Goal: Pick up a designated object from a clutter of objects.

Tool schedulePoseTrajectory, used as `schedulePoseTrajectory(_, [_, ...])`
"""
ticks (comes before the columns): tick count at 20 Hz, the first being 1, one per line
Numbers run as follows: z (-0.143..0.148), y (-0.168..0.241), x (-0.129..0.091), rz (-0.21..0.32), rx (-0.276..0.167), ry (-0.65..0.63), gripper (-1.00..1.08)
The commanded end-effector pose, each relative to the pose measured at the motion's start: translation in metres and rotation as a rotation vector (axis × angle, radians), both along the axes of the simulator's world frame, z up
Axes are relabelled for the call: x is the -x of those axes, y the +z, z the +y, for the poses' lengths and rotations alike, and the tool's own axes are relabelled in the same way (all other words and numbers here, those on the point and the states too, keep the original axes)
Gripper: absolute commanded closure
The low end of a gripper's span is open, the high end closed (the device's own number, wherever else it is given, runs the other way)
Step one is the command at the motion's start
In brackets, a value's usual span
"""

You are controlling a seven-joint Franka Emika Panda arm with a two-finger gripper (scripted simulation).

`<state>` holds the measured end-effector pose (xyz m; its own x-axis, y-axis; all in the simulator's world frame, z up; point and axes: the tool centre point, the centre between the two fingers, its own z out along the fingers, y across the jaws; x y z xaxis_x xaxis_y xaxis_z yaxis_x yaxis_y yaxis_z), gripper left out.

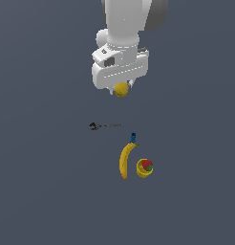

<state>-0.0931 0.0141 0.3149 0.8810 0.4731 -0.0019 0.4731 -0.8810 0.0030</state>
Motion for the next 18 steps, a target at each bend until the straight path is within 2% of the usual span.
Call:
schedulePoseTrajectory(1, [0.013, 0.019, 0.010, 0.000, 0.000, 0.000, 1.08])
schedulePoseTrajectory(10, [0.047, 0.069, 0.033, 0.000, -0.002, 0.000, 1.08])
schedulePoseTrajectory(18, [0.057, 0.084, 0.039, 0.000, -0.003, 0.000, 1.08])
